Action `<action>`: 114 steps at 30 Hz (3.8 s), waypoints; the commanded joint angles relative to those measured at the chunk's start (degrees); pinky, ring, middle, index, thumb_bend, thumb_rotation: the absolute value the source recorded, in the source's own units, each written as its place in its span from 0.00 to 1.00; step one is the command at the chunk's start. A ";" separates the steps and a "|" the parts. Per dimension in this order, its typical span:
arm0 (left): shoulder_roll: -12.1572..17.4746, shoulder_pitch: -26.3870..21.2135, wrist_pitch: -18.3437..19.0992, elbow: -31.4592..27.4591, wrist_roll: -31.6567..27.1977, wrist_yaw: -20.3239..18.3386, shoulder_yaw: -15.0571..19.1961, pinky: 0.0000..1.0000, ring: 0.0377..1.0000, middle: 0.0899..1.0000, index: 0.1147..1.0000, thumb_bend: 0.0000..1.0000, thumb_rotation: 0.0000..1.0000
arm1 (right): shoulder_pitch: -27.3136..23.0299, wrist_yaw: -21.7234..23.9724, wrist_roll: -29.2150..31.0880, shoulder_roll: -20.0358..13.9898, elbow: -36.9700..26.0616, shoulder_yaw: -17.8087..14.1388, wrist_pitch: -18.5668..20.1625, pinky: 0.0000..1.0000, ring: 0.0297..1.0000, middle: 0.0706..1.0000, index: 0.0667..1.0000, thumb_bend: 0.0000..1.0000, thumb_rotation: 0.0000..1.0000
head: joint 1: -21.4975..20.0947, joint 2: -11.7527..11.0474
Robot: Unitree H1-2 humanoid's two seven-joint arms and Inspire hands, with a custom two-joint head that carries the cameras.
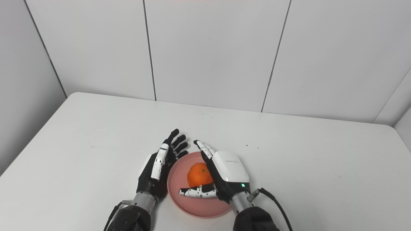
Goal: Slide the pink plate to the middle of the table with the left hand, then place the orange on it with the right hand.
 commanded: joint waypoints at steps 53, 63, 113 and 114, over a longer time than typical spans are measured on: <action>2.14 3.65 -8.15 -1.67 3.35 -1.52 -0.60 1.00 1.00 1.00 1.00 0.37 1.00 | 12.15 -6.77 26.32 7.45 -11.80 -22.60 -7.03 0.87 0.99 1.00 1.00 0.87 1.00 | -5.86 -5.22; 3.87 3.41 -8.73 -4.37 7.01 -0.90 -1.01 1.00 1.00 1.00 1.00 0.39 1.00 | 12.47 -6.61 38.45 11.56 -7.13 -26.24 -5.14 1.00 1.00 1.00 1.00 0.63 1.00 | -5.76 -5.20; 5.65 5.07 -8.11 -9.78 17.54 1.25 -3.88 1.00 1.00 1.00 1.00 0.39 1.00 | 13.25 -6.53 46.54 11.31 -9.42 -25.81 -3.19 1.00 0.99 1.00 1.00 0.28 1.00 | -5.66 -5.60; 5.65 5.08 -7.88 -9.80 17.61 1.17 -3.96 1.00 1.00 1.00 1.00 0.39 1.00 | 13.21 -6.55 46.56 11.30 -9.43 -25.86 -3.03 1.00 0.99 1.00 1.00 0.28 1.00 | -5.60 -5.65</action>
